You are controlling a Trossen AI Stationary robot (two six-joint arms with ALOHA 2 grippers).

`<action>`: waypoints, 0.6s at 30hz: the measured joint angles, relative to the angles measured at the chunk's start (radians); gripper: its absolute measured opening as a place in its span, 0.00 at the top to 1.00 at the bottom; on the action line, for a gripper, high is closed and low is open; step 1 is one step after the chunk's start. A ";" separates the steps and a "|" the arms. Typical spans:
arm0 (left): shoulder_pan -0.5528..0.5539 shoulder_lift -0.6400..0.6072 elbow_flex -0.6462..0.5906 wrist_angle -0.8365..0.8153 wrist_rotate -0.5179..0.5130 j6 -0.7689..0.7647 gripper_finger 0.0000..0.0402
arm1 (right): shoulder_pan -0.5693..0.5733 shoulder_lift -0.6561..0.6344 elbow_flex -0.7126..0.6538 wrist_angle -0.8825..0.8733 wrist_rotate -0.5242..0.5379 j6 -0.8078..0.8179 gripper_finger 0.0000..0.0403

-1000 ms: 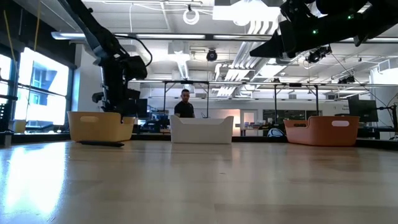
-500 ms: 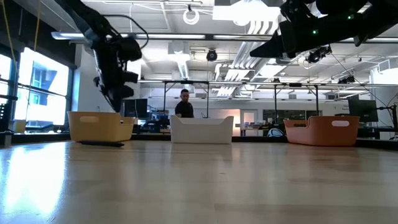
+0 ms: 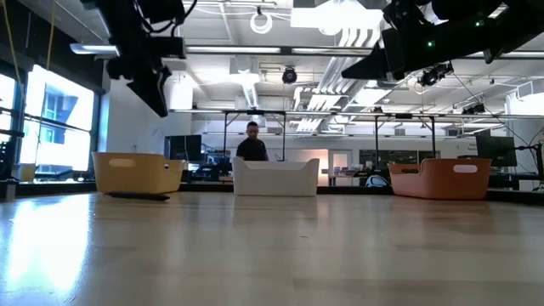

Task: Sort crayons/erasers/pens/pencils in bins
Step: Put the black pen into the orange bin

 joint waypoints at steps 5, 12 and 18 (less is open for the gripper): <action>-0.196 -0.001 -0.002 -0.031 0.002 -0.028 0.97 | 0.000 0.000 0.000 -0.005 0.000 -0.001 1.00; -0.337 0.051 -0.062 -0.010 0.024 -0.026 1.00 | 0.000 0.000 0.000 -0.005 0.000 0.000 1.00; -0.355 0.133 -0.153 0.101 0.122 -0.077 0.97 | 0.000 0.000 0.000 -0.010 0.000 0.000 1.00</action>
